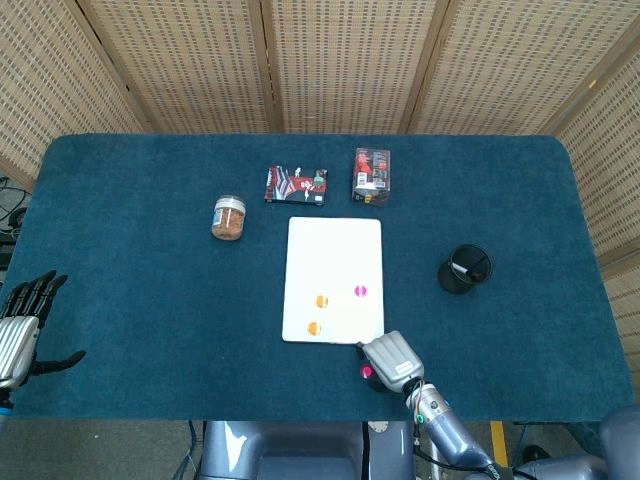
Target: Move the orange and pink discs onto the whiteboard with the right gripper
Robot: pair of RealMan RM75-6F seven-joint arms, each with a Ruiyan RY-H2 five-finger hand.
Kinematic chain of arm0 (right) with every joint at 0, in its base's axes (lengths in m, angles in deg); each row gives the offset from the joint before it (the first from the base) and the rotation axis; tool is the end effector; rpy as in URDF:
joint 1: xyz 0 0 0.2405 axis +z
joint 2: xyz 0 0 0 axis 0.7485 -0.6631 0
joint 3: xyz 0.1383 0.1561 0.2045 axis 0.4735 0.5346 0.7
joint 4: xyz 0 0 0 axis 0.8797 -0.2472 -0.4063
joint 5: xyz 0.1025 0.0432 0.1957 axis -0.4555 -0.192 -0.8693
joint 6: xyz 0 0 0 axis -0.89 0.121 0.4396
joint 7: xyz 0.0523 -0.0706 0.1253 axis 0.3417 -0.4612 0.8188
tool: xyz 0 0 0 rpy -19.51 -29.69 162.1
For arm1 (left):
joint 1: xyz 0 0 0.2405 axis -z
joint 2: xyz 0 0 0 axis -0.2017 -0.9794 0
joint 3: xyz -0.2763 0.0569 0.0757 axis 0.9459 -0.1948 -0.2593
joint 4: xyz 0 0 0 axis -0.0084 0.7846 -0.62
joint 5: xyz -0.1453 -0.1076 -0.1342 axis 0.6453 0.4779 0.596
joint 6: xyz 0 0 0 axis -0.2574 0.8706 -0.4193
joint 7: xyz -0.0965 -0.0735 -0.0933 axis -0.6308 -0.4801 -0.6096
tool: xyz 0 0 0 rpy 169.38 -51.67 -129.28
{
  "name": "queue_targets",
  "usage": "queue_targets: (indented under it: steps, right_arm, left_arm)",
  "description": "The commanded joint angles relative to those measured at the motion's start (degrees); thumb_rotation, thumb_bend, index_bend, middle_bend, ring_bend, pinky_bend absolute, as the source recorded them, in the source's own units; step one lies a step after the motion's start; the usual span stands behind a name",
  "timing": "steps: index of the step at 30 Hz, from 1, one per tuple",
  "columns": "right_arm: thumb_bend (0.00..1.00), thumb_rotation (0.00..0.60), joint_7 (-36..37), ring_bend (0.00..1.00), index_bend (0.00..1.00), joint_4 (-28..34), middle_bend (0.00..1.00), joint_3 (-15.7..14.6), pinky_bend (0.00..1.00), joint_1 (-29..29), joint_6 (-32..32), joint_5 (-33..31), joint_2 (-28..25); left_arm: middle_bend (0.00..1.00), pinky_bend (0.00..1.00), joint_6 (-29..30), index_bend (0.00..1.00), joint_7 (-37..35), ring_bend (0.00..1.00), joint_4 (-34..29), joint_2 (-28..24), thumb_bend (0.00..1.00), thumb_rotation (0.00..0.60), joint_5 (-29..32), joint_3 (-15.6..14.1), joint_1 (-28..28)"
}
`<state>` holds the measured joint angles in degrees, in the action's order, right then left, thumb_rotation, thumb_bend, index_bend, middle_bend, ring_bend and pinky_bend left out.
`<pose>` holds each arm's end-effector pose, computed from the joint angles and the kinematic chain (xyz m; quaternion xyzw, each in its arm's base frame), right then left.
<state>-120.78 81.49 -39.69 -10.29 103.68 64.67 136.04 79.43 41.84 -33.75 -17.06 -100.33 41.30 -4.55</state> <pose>-0.1761 -0.2526 -0.0707 0.8089 -0.3788 0.2618 0.3656 -0.3313 0.1965 0.1649 -0.6007 -0.4473 -0.3548 0.5596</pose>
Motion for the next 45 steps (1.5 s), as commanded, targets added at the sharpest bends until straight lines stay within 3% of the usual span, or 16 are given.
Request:
queue_targets:
  steps: [1,28,45]
  right_arm:
    - [0.26,0.600,0.07,1.00,0.42,-0.49,1.00,0.17,1.00,-0.26,-0.45,0.05,0.56]
    - [0.26,0.600,-1.70,1.00,0.46,-2.73,1.00,1.66,1.00,-0.98,-2.80,-1.01,2.97]
    - [0.36,0.600,-2.05,1.00,0.51,-3.59,1.00,2.21,1.00,-1.21,-3.44,-1.96,2.84]
  left_arm:
    - [0.00,0.00,0.22,0.00,-0.01,0.00,-0.04,0.00,0.00,0.600,-0.29,-0.06,-0.06]
    - [0.00,0.00,0.29,0.00,-0.22,0.00,0.05,-0.06,0.00,0.600,-0.20,0.01,-0.03]
    - [0.00,0.00,0.36,0.00,-0.49,0.00,0.06,-0.20,0.00,0.600,-0.15,0.06,-0.05]
